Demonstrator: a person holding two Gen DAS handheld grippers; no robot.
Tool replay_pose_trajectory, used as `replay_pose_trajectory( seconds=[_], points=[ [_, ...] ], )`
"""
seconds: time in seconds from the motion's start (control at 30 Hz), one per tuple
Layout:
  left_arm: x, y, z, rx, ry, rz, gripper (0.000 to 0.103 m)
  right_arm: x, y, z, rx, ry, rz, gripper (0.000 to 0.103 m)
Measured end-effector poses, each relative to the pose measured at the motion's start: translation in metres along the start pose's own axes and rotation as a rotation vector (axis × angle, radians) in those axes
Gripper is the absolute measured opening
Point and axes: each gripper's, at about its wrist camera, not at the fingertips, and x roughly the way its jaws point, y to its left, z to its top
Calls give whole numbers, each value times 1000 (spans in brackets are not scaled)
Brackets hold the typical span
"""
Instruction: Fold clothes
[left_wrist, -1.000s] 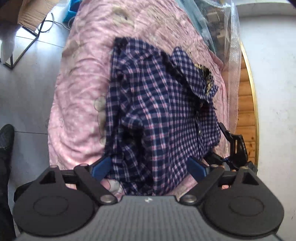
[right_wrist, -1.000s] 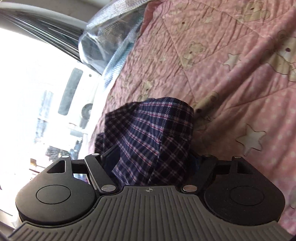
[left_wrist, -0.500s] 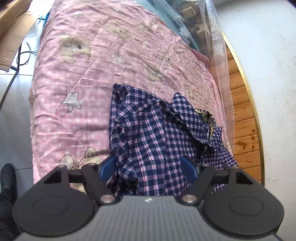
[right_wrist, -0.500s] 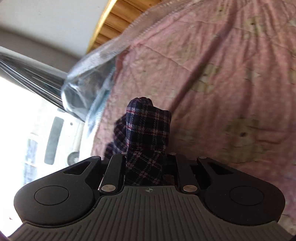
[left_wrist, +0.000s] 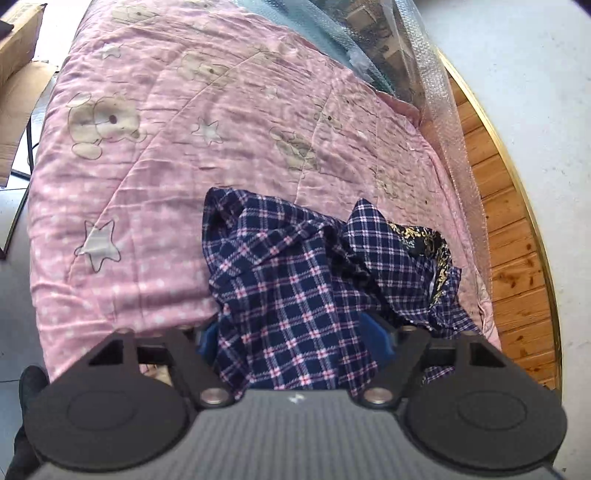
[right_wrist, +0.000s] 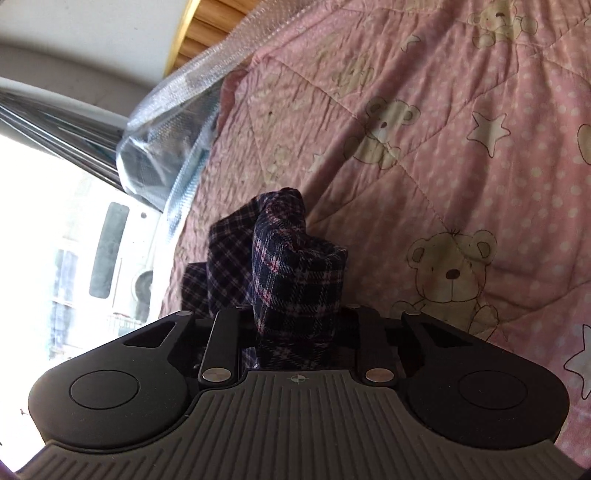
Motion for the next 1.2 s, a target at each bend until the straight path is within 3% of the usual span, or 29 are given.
replay_pose_trajectory(
  seconds=[0.17,0.3,0.47,0.57,0.67,0.73,0.8,0.83,0.87,0.9,0.93,0.97,1.0,1.1,1.2],
  points=[
    [-7,5,12,-33,39,-32,15,-9,15,-3,-44,-18,-34,18],
    [-30,-32,34,27,43,-128,13,-45,51,-1,-63,-118,18,16],
    [-35,-121,105,229,76,-296,12,-113,87,3,-27,-335,31,16],
    [-17,-190,158,379,158,-394,12,-162,99,-2,35,-514,14,16],
    [26,-259,195,532,273,-443,13,-194,111,-19,104,-687,-32,16],
    [65,-302,209,627,342,-442,15,-203,110,-42,150,-774,-124,16],
    [123,-329,205,695,415,-391,25,-186,96,-63,197,-815,-275,18],
    [159,-332,197,733,445,-350,35,-171,85,-72,218,-813,-363,28],
    [192,-328,190,768,453,-280,48,-150,67,-79,231,-766,-468,47],
    [221,-319,183,789,456,-177,48,-129,47,-86,250,-699,-572,55],
    [249,-304,180,796,460,-54,39,-115,29,-93,279,-614,-654,53],
    [260,-294,180,779,462,13,29,-112,24,-100,280,-623,-677,43],
    [253,-288,180,763,451,-33,29,-111,22,-105,278,-626,-698,49],
    [228,-281,176,745,422,-175,37,-124,37,-104,208,-677,-738,51],
    [217,-304,157,853,455,-288,42,-121,50,-74,78,-704,-838,51]
  ],
)
